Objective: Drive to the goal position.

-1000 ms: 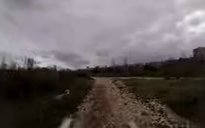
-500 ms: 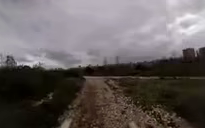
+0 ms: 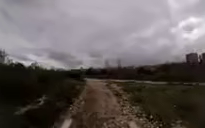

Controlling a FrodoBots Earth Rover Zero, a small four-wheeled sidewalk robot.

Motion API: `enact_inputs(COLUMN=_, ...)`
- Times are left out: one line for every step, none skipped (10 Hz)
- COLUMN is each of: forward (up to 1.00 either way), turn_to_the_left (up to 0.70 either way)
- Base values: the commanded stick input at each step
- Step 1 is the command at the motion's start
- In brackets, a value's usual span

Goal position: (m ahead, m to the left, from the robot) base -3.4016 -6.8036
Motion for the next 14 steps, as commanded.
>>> enact_inputs(forward=0.65, turn_to_the_left=0.0)
enact_inputs(forward=0.65, turn_to_the_left=0.0)
enact_inputs(forward=0.65, turn_to_the_left=0.0)
enact_inputs(forward=0.65, turn_to_the_left=0.0)
enact_inputs(forward=0.65, turn_to_the_left=0.0)
enact_inputs(forward=0.65, turn_to_the_left=0.0)
enact_inputs(forward=0.65, turn_to_the_left=0.0)
enact_inputs(forward=0.65, turn_to_the_left=0.0)
enact_inputs(forward=0.65, turn_to_the_left=0.0)
enact_inputs(forward=0.65, turn_to_the_left=0.0)
enact_inputs(forward=0.65, turn_to_the_left=0.0)
enact_inputs(forward=0.65, turn_to_the_left=0.0)
enact_inputs(forward=0.65, turn_to_the_left=0.0)
enact_inputs(forward=0.69, turn_to_the_left=0.0)
